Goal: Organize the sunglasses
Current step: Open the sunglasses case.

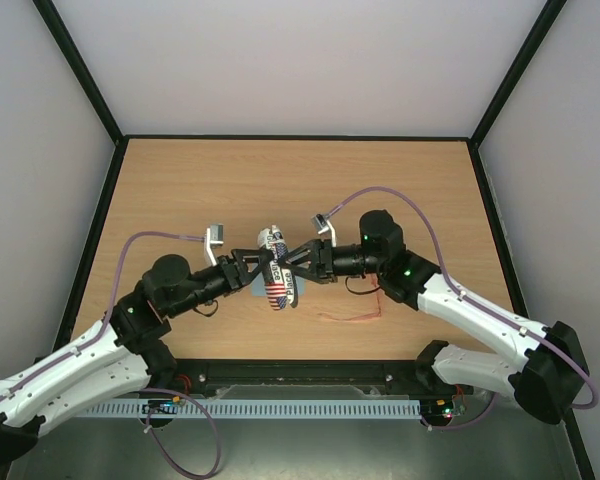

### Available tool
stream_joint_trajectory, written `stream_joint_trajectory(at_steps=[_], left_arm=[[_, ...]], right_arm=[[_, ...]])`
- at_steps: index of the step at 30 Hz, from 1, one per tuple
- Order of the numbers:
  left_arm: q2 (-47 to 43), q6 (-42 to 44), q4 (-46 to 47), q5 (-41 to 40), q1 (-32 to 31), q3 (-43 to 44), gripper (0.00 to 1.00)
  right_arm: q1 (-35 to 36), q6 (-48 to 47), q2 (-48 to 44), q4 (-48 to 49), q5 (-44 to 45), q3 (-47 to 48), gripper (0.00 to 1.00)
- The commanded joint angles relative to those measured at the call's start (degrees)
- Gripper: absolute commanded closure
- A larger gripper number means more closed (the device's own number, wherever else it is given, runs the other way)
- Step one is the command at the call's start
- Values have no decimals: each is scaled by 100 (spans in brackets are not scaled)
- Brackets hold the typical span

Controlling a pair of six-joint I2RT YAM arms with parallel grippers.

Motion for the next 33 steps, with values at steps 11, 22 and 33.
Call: stream_joint_trajectory(at_steps=[11, 22, 33], left_arm=[[576, 320, -1072, -140, -21, 612, 36], [601, 456, -1537, -390, -21, 947, 23], [433, 747, -2485, -987, 106, 1491, 8]], right_arm=[[63, -1349, 68, -2280, 842, 502, 57], [64, -1530, 133, -2543, 1007, 513, 57], [57, -1642, 282, -2537, 1099, 585, 57]])
